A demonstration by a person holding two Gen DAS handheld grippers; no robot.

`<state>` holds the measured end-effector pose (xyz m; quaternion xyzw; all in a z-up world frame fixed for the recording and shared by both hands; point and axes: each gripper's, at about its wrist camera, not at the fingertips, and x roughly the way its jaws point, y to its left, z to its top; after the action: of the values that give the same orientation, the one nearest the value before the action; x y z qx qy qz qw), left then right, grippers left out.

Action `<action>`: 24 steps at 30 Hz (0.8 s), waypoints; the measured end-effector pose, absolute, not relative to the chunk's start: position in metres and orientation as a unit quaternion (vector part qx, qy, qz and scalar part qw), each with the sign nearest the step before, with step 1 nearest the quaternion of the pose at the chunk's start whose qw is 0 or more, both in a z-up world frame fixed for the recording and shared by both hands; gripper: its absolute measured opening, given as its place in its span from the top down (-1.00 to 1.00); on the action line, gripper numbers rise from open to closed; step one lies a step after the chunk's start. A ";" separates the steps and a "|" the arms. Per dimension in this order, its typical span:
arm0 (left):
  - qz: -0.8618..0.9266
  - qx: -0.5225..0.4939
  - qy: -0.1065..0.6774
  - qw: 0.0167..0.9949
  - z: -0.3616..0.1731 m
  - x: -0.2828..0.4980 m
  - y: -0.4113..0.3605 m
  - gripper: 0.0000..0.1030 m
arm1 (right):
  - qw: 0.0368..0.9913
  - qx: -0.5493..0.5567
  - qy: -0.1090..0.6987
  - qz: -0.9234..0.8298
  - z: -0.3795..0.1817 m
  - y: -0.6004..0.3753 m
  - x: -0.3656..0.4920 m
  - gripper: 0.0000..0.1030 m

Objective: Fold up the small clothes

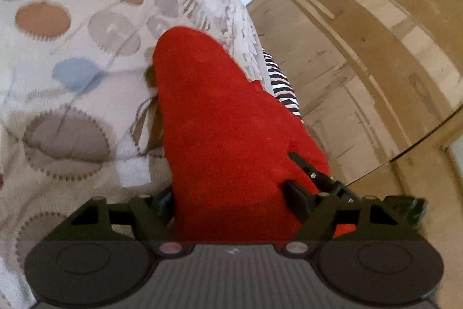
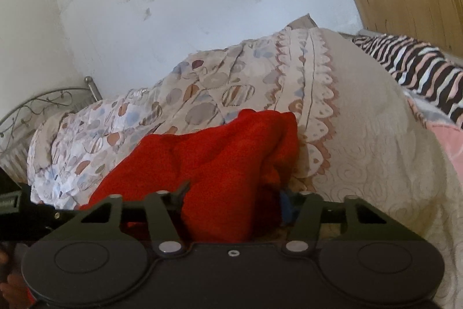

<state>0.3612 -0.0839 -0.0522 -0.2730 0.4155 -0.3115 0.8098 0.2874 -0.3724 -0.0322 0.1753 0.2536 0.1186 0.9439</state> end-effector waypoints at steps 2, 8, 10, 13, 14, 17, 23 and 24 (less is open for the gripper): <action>-0.306 -0.260 0.410 0.819 -0.040 0.355 -0.085 -0.30 | 0.942 0.188 0.253 0.116 -0.028 -0.374 0.287 0.08; -0.311 -0.247 0.383 0.834 0.000 0.345 -0.072 -0.12 | 0.948 0.189 0.220 0.129 0.002 -0.357 0.279 0.14; -0.305 -0.219 0.356 0.856 0.017 0.342 -0.063 -0.12 | 0.951 0.186 0.207 0.137 0.012 -0.342 0.283 0.15; -0.281 -0.197 0.330 0.879 0.040 0.341 -0.034 -0.12 | 0.951 0.185 0.191 0.160 0.021 -0.315 0.297 0.15; -0.270 -0.193 0.325 0.886 0.047 0.342 -0.022 -0.12 | 0.948 0.192 0.188 0.171 0.023 -0.305 0.304 0.15; -0.237 -0.176 0.311 0.903 0.061 0.347 0.012 -0.12 | 0.939 0.211 0.185 0.199 0.026 -0.272 0.333 0.15; -0.174 -0.152 0.340 0.912 0.036 0.358 0.069 -0.13 | 0.918 0.227 0.223 0.237 0.002 -0.204 0.389 0.15; -0.165 -0.151 0.352 0.909 0.025 0.361 0.076 -0.13 | 0.915 0.224 0.236 0.239 -0.006 -0.193 0.396 0.15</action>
<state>0.3605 0.0761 0.0251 -0.1515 0.3519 -0.1647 0.9089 0.3958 -0.1933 -0.0055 0.2237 0.2361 0.2386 0.9150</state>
